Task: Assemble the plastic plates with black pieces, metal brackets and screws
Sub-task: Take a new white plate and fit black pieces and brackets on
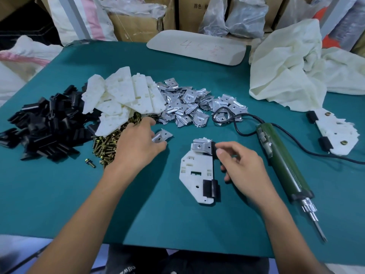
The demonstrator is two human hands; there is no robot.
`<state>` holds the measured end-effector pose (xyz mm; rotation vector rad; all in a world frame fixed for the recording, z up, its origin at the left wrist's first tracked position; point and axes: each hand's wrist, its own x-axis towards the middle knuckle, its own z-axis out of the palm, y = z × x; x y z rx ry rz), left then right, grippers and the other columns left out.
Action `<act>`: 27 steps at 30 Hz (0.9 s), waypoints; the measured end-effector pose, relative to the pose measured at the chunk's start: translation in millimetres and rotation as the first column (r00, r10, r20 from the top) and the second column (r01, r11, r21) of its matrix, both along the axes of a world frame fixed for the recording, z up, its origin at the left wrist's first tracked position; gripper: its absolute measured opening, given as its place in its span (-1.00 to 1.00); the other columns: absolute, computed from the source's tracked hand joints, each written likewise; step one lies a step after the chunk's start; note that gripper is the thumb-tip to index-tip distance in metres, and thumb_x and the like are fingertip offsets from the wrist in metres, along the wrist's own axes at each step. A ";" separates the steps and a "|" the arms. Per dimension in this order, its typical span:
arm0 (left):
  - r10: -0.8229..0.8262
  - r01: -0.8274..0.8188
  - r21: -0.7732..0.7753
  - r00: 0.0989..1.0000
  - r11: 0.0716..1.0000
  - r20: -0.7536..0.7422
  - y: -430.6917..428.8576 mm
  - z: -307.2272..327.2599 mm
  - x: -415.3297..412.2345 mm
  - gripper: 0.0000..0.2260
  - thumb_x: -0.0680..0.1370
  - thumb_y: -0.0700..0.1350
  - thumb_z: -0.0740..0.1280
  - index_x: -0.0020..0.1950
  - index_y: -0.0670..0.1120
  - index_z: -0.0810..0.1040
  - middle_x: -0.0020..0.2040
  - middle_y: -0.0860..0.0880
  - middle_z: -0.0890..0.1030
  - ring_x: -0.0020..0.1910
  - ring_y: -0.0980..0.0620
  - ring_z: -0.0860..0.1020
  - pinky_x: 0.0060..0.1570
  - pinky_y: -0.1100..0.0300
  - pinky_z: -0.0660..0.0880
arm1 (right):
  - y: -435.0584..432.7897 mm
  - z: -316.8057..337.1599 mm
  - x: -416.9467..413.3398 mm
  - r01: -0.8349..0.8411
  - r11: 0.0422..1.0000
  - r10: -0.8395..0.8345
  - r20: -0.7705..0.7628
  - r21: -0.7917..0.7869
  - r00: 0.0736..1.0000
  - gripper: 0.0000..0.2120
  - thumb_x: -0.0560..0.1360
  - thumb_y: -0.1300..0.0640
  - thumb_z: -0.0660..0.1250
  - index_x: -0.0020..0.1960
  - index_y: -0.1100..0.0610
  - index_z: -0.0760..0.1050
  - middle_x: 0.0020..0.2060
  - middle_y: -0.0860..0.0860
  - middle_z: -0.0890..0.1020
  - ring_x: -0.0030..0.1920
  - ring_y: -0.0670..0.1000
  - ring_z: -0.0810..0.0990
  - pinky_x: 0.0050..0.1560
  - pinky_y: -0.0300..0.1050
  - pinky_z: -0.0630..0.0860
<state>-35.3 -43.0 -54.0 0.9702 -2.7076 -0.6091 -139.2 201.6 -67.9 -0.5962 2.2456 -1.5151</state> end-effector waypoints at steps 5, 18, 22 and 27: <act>-0.174 0.198 0.262 0.978 0.944 -0.113 5.8 21.4 18.0 -0.44 0.35 0.10 0.54 0.27 0.20 0.40 -0.03 0.22 0.56 -0.08 0.19 0.47 -0.16 0.27 0.37 | 27.4 0.1 26.6 -0.011 1.000 0.008 0.156 0.017 0.988 -0.82 0.63 0.10 0.33 0.00 -0.13 0.67 -0.23 -0.04 0.68 -0.43 0.01 0.62 -0.39 -0.19 0.56; -0.602 0.585 0.251 0.798 0.771 -0.009 67.3 22.5 32.7 -0.37 0.38 0.20 0.53 0.36 0.24 0.32 0.04 0.35 0.48 0.07 0.40 0.33 -0.01 0.45 0.29 | 29.5 3.3 36.3 -0.066 0.997 0.051 0.378 0.029 0.925 -0.78 0.61 0.29 0.30 0.05 0.06 0.69 -0.31 0.08 0.70 -0.29 0.03 0.69 -0.19 -0.14 0.64; -0.583 0.574 0.251 0.811 0.780 -0.042 69.6 20.6 32.2 -0.38 0.38 0.21 0.54 0.36 0.23 0.36 0.03 0.35 0.50 0.04 0.40 0.35 -0.04 0.49 0.27 | 29.6 6.1 37.7 -0.033 0.999 0.049 0.450 -0.043 0.892 -0.86 0.60 0.29 0.37 0.03 0.13 0.68 -0.28 0.10 0.72 -0.29 -0.01 0.70 -0.22 -0.24 0.62; -0.551 0.552 0.263 0.830 0.792 -0.084 73.1 20.0 32.4 -0.38 0.35 0.18 0.57 0.34 0.28 0.40 0.02 0.35 0.53 0.00 0.37 0.39 -0.08 0.42 0.29 | 29.0 7.0 38.2 -0.001 0.996 0.045 0.489 -0.089 0.871 -0.90 0.58 0.32 0.39 0.04 0.21 0.67 -0.23 0.14 0.72 -0.33 -0.01 0.67 -0.24 -0.26 0.62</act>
